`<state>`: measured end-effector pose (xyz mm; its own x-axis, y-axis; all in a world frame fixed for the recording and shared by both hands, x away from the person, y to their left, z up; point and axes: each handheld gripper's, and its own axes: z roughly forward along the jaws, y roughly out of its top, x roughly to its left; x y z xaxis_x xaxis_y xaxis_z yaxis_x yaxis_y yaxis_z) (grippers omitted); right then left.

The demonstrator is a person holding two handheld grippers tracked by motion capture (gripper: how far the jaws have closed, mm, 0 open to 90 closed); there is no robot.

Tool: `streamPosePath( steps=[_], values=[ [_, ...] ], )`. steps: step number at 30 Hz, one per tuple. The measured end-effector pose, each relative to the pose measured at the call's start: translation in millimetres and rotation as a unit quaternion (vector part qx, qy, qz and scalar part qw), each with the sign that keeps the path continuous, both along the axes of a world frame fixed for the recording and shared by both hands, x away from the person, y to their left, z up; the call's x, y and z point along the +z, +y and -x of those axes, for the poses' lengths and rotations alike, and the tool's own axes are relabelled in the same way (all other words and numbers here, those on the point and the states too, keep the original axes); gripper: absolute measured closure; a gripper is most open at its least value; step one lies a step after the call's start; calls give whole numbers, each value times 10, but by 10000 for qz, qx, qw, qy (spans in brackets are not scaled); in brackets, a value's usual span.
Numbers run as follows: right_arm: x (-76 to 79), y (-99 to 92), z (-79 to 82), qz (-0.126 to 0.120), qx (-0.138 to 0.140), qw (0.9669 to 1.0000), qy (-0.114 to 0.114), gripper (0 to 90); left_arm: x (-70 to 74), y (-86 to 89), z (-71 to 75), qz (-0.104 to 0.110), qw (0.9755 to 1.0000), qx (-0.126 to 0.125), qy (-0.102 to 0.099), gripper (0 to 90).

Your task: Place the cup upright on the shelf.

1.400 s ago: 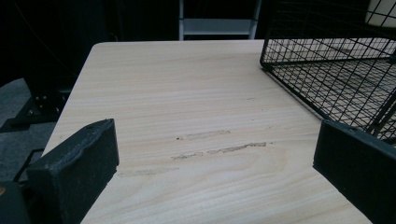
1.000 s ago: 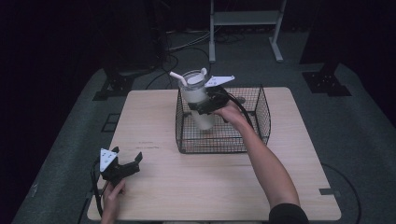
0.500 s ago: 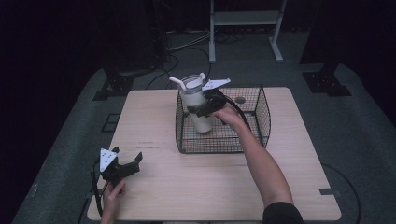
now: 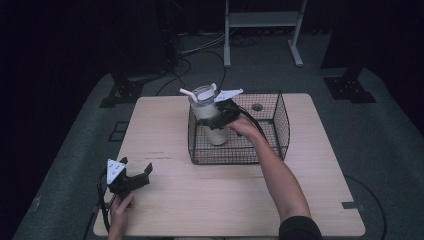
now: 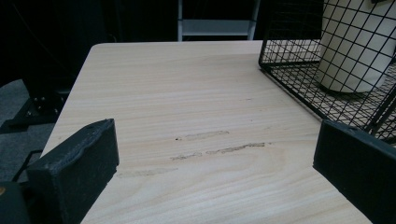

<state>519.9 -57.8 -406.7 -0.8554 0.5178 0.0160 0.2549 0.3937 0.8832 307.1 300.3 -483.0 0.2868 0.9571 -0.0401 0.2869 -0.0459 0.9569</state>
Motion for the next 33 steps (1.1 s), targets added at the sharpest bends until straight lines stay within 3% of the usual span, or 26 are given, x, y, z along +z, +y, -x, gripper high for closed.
streamPosePath(
  steps=[4, 11, 33],
  values=[
    [-5, -61, 5, 19, 4, 10000, 77, 36, 1, -1, 2, -25, 10000, -2, 10, 0],
    [2, -146, 35, 157, 97, 9998, 15, 38, 1, -8, 2, -70, 10000, 1, -4, 0],
    [0, -214, 71, 299, 183, 9994, -45, 44, 0, -10, 2, -68, 10000, 3, -4, 0]
  ],
)
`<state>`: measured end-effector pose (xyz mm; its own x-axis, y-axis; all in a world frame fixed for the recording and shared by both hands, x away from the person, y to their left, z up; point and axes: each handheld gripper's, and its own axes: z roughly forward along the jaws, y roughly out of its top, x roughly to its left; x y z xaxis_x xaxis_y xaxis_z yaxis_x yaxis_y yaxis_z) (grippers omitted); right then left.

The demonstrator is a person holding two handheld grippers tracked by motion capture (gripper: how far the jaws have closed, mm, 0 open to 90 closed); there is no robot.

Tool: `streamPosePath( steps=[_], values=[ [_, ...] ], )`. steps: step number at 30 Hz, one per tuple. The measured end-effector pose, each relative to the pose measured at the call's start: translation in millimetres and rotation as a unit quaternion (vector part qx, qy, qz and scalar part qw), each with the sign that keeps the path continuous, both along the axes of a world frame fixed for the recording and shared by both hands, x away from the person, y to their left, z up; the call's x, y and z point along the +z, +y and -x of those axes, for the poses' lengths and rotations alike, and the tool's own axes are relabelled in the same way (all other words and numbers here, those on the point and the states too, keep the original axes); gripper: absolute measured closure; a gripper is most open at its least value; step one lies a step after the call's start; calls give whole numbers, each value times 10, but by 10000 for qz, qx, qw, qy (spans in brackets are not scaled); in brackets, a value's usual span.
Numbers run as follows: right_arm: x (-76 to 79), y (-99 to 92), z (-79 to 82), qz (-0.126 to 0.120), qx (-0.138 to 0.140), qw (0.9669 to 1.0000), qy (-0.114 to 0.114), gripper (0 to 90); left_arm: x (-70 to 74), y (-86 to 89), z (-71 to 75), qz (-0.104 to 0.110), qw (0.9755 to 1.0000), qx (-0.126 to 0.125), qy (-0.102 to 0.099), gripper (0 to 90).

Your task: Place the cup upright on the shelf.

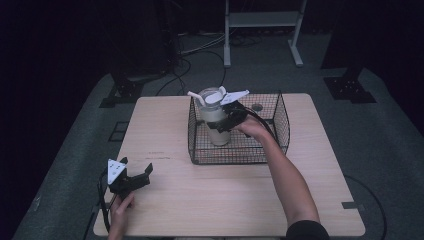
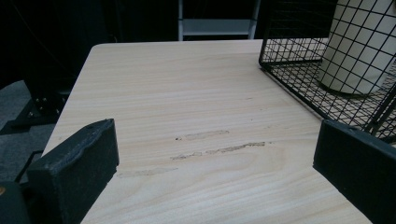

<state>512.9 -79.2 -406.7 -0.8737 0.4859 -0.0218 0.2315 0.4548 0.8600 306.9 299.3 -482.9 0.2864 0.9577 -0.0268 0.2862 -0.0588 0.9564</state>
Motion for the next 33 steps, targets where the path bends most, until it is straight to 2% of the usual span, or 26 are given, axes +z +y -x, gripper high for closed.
streamPosePath(
  steps=[9, 21, 23, 33],
  values=[
    [20, -82, 44, 185, -31, 9998, -71, 46, 1, 0, 0, -18, 10000, 0, 0, 0],
    [-16, -217, 84, 179, -118, 9998, -55, 53, 1, -8, -6, -39, 10000, 12, 26, 0],
    [-13, -233, 97, 274, -87, 9996, -57, 53, 0, -9, -8, -26, 10000, 11, 29, 0],
    [40, -283, 155, 455, -135, 9988, -85, 54, 0, -7, -8, -19, 10000, 2, 34, 0]
  ],
)
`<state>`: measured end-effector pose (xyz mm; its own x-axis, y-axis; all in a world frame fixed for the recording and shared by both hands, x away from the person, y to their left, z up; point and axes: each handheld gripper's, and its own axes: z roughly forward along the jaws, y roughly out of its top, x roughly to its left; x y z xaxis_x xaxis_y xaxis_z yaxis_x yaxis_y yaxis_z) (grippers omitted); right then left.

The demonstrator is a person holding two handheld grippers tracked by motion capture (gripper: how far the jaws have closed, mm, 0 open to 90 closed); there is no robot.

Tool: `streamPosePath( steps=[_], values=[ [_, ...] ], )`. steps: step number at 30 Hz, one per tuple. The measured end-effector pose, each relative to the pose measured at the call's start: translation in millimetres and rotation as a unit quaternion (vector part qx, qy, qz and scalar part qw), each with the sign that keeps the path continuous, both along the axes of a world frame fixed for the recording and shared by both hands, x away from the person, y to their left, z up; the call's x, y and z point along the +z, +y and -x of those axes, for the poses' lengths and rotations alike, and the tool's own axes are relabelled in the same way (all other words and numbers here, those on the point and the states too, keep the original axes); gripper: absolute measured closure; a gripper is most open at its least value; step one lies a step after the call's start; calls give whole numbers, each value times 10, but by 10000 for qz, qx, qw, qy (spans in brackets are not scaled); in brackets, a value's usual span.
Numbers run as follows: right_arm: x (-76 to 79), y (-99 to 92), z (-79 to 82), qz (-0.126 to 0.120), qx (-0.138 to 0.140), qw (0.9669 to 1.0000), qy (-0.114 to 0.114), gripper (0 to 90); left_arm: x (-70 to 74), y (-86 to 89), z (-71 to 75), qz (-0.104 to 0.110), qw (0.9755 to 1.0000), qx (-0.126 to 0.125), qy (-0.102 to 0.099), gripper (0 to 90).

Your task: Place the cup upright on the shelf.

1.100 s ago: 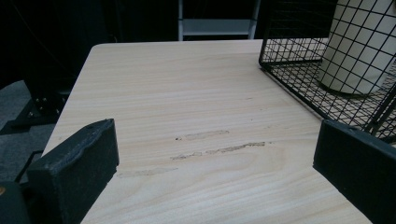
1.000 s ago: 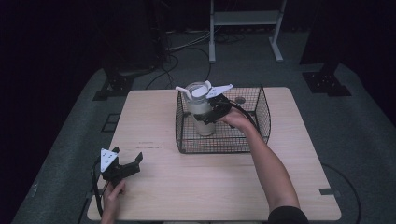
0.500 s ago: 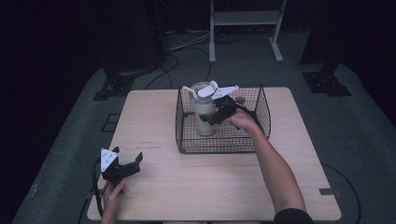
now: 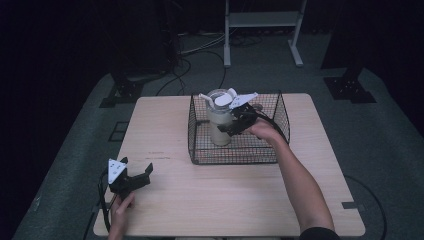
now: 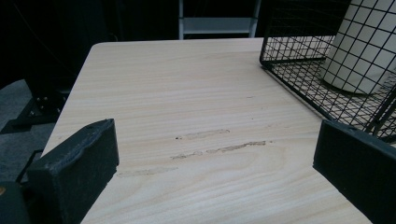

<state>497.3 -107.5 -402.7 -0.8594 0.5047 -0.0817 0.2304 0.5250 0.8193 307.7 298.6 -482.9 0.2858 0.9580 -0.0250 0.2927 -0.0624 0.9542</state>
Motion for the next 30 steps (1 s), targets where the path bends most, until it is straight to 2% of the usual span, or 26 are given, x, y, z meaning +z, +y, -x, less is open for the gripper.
streamPosePath(
  steps=[8, 12, 21, 30],
  values=[
    [26, -5, 29, 85, -46, 9999, -29, 58, 0, 2, 5, 7, 10000, -3, -14, 0],
    [30, -20, 55, 102, -58, 9999, -10, 93, -1, 2, 5, 11, 10000, -1, -19, 0],
    [54, -131, 126, 2, -172, 9998, 48, 93, 0, -3, 7, -10, 10000, 2, -15, 0],
    [207, -207, 257, 28, -276, 9996, 111, 93, 0, -6, 9, -10, 10000, 4, -16, 0]
  ],
)
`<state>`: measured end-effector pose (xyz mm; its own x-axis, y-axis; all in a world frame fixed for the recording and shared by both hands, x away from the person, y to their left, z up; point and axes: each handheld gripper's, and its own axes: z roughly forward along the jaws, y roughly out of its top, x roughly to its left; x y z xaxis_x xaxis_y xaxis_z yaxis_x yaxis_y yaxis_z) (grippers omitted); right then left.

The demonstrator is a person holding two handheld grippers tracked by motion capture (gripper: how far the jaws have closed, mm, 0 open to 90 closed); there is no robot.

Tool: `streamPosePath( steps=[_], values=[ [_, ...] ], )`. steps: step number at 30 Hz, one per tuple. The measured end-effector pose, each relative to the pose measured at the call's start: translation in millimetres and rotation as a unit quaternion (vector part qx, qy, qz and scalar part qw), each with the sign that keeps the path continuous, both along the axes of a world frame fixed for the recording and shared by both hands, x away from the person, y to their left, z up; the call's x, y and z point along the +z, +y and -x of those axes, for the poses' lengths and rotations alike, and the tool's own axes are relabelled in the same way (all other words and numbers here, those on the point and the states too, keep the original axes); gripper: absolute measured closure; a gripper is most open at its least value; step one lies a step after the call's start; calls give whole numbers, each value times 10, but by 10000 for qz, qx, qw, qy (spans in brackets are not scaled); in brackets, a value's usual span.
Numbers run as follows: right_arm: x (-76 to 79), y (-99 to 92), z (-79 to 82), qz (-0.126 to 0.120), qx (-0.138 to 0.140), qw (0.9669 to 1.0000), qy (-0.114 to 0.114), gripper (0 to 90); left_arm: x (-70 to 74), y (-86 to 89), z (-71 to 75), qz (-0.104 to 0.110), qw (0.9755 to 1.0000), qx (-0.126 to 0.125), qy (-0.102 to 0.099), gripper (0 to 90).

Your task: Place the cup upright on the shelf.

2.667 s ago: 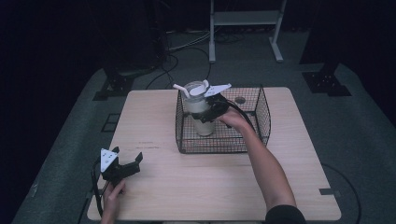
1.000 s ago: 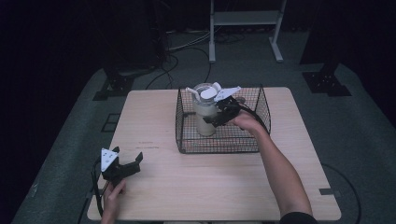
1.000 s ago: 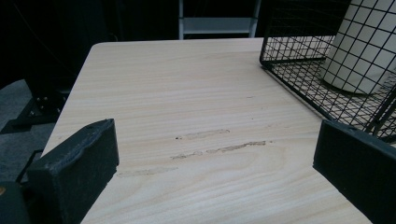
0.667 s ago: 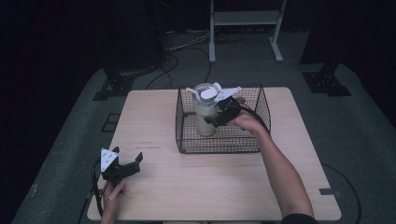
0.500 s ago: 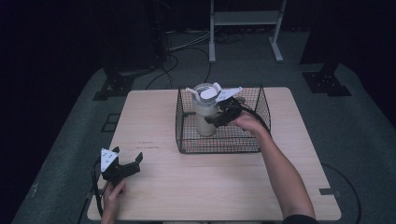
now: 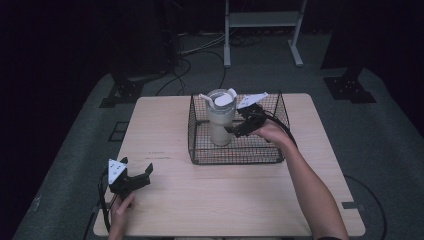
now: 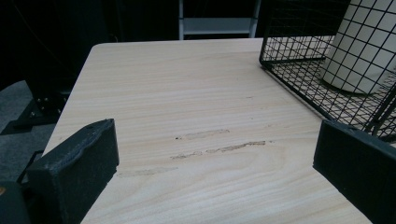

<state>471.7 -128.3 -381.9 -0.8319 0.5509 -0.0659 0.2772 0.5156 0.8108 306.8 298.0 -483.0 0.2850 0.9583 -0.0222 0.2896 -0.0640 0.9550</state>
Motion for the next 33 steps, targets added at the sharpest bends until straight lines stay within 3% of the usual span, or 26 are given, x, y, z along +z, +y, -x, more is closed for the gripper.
streamPosePath(
  steps=[33],
  values=[
    [250, -404, 322, -83, -314, 9995, -60, 93, 0, 1, -2, -6, 10000, 4, 8, 0]
  ],
)
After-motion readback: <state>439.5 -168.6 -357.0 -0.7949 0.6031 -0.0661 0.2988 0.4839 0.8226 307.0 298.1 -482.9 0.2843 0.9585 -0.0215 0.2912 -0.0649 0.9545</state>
